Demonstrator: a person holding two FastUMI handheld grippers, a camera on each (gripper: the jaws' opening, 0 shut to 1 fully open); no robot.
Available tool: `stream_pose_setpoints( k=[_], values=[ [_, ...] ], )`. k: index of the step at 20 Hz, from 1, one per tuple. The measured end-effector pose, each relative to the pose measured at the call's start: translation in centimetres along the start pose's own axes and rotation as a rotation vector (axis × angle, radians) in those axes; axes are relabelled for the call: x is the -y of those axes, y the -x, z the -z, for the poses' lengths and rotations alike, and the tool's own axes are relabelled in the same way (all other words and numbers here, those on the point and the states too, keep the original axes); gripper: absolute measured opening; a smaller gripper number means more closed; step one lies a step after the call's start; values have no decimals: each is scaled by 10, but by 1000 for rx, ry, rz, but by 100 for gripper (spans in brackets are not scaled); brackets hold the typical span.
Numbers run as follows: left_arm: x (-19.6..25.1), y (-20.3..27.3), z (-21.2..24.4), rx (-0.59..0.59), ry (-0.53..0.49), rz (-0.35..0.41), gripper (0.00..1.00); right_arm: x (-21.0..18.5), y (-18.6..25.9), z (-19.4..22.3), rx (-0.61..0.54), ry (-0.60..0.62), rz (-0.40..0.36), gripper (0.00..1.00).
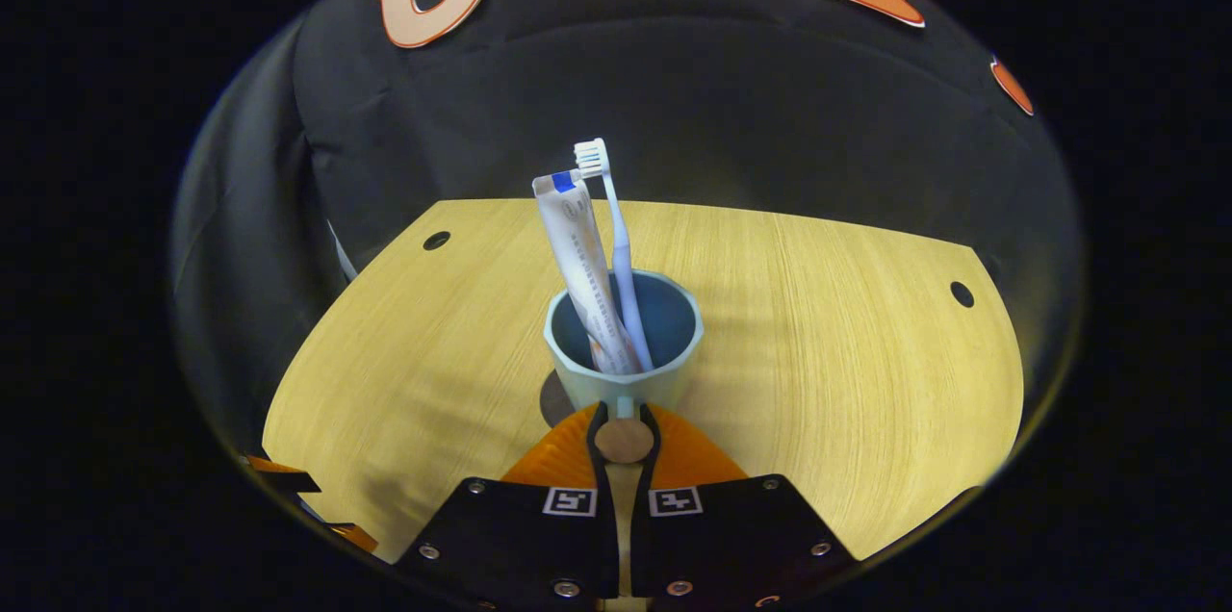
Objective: Put the toothbrush and toothpaste on the desktop into the cup, then pick up the cup and place it on the coaster on the desktop.
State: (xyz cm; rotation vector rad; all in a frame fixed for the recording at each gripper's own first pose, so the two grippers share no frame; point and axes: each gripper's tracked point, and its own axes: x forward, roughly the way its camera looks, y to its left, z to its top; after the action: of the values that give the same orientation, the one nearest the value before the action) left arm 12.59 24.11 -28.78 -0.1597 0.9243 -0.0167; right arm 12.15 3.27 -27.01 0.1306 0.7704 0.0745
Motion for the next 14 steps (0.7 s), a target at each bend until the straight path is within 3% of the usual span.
stream_pose_setpoints(
  k=[9, 12, 13, 14],
  values=[
    [0, 21, -6, -5, -4, 2, 98, 1, -1, 3, -38, 41, 20, 7],
    [1, 18, -7, -11, -18, 14, 98, -1, -1, 5, -61, 44, -5, 21],
    [1, 18, -10, -8, -26, 17, 98, -1, -2, -2, -40, 38, -10, 30],
    [1, 14, -11, -3, -33, 18, 98, 1, 1, -7, -13, 39, -11, 27]
  ],
)
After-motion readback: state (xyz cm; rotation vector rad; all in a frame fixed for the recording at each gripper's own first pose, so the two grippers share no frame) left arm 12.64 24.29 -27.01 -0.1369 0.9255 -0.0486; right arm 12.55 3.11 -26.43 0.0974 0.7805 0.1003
